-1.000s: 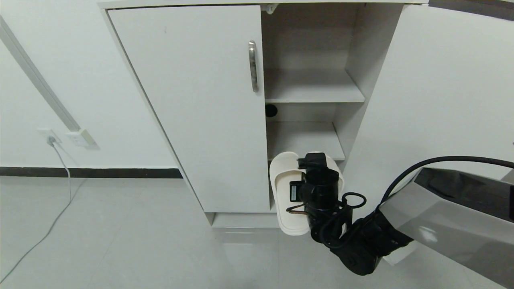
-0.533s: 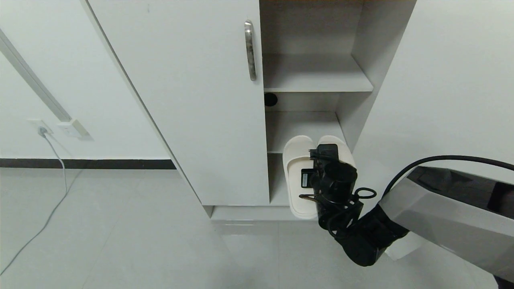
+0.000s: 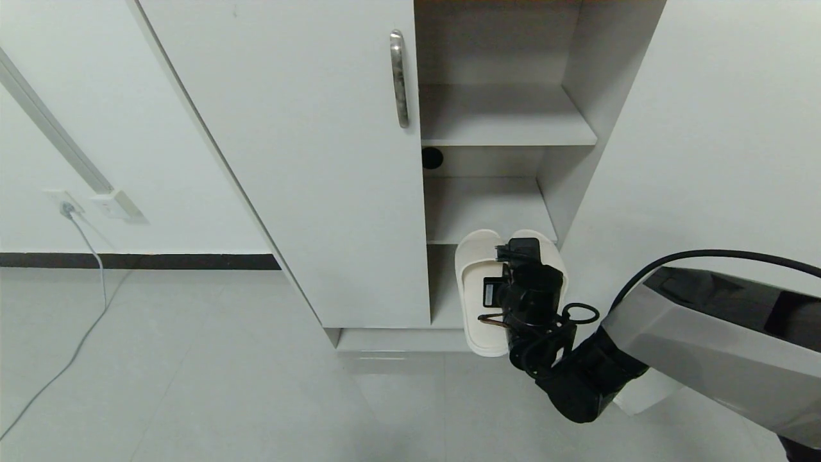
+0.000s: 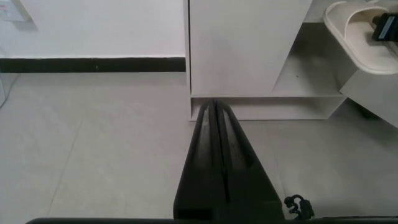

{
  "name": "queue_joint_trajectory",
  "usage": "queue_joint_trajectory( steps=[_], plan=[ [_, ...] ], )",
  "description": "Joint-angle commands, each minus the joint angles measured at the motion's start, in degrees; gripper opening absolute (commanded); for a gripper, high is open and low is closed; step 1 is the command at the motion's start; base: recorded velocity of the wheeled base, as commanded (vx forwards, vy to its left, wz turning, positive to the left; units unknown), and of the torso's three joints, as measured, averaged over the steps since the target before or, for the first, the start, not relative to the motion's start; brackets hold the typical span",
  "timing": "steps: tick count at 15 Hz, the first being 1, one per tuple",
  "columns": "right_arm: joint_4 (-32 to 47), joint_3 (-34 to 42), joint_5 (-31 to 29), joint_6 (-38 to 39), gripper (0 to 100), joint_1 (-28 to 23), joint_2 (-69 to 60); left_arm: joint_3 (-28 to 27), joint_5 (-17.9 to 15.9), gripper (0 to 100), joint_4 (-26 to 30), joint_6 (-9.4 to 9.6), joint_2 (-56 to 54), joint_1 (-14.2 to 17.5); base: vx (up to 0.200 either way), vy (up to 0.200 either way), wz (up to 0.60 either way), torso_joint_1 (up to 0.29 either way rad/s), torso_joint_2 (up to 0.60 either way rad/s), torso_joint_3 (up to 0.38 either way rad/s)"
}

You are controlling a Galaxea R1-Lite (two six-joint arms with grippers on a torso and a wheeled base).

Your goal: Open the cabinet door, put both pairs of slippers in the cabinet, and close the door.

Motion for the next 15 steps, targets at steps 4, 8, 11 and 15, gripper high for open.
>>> queue_joint_trajectory(
  steps=[4,8,11,15],
  plan=[
    [0.2,0.0,0.0,0.3,0,0.2,-0.1,0.0,0.0,0,0.0,0.06,0.1,0.0,0.000,0.000,0.00,0.000,0.00,0.000],
    [0.2,0.1,0.1,0.4,0,0.2,-0.1,0.0,0.0,0,0.0,0.06,0.1,0.0,0.050,0.000,0.00,0.002,0.00,0.001],
    [0.2,0.1,0.2,0.3,0,0.2,-0.1,0.0,-0.1,0,0.0,0.06,0.1,0.0,0.200,0.000,0.00,-0.001,0.00,0.001],
    [0.4,-0.1,0.4,0.3,0,0.3,0.0,0.0,0.0,0,0.0,0.06,0.1,0.0,0.200,0.000,0.00,0.001,0.00,0.002]
  ],
)
